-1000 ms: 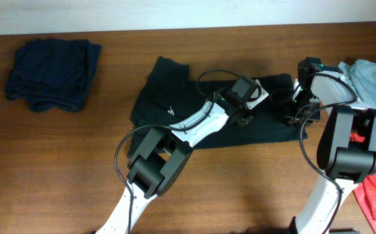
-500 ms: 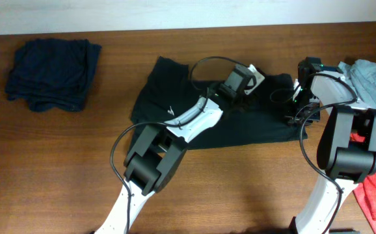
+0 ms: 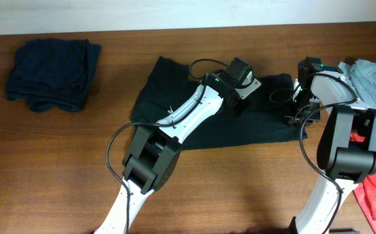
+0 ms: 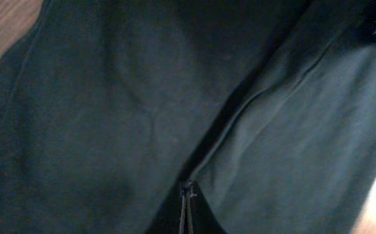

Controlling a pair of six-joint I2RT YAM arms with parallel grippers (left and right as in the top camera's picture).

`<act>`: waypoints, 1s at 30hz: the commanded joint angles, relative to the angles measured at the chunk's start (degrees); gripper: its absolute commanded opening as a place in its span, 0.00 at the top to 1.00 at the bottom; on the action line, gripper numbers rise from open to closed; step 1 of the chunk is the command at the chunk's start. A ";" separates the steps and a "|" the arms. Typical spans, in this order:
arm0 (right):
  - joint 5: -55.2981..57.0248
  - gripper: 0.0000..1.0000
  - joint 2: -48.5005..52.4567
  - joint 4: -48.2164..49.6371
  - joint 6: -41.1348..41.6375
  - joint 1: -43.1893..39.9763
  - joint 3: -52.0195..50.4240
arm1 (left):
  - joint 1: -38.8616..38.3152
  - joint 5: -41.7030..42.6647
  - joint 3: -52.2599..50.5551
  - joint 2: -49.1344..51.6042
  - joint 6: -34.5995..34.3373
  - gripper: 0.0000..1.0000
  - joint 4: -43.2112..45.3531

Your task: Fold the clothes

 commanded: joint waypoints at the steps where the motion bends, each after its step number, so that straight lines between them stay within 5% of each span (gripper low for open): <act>1: -0.70 0.72 -0.33 0.44 0.26 0.11 0.13 | -0.13 2.69 1.05 0.33 -6.03 0.99 -1.40; 30: -0.70 0.86 -0.33 0.90 0.26 0.11 0.13 | -1.42 5.42 -6.34 0.83 -17.53 0.99 0.85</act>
